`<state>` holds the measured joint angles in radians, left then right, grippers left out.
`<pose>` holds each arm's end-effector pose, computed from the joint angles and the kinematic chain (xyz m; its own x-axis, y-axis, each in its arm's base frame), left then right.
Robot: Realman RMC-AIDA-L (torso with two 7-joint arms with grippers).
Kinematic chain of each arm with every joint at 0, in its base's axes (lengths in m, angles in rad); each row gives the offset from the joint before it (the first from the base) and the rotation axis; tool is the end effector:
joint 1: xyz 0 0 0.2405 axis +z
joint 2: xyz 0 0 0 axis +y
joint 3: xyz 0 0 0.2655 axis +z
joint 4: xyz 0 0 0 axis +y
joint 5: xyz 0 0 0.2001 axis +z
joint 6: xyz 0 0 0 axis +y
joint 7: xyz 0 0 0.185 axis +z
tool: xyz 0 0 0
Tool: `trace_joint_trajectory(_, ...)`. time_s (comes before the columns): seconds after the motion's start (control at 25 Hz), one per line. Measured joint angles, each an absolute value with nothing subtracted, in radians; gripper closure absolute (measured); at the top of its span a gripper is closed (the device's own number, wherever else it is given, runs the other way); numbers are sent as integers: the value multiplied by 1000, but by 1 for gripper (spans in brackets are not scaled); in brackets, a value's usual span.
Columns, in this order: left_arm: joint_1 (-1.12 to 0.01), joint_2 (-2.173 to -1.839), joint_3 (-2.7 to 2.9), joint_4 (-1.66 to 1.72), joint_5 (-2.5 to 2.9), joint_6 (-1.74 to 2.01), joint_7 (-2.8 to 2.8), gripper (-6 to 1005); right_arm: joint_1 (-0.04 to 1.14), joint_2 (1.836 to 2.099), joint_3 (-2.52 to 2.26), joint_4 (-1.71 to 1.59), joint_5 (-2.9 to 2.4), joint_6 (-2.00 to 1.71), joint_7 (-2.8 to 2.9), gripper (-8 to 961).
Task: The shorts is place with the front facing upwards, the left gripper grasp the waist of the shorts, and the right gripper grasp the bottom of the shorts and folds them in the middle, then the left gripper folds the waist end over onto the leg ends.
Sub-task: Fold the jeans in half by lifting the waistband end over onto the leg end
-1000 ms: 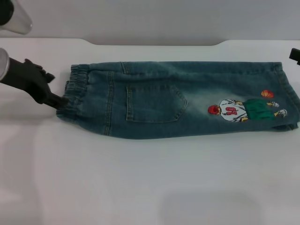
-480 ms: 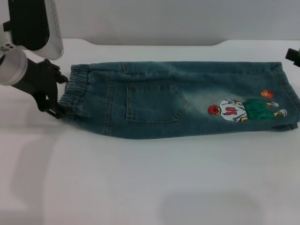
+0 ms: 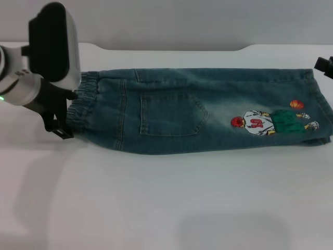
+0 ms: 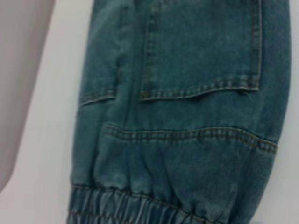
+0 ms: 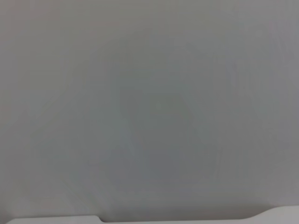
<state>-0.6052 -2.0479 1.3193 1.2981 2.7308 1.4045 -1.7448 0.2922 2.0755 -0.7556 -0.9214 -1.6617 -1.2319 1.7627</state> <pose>-0.2391 0.3961 -0.0075 0.8407 0.0149 -0.5413 -0.1893 -0.9285 -0.3195 0.3018 0.3652 0.0519 0.4760 -0.4049 -0.7806 -0.8461 -0.4529 -0.2810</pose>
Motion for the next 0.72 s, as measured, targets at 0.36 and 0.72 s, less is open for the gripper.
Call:
trace_joint_trajectory(0.36, -602, -2050, 1375, 1269, 2766, 1340, -1746, 191, 309, 2073, -756, -905, -1663, -1231, 1761, 509)
trace_joint_trajectory(0.72, -602, -2052, 1379, 1221, 2813, 1308, -1748, 193, 313, 2074, -756, -908, -1659, -1233, 1767, 509)
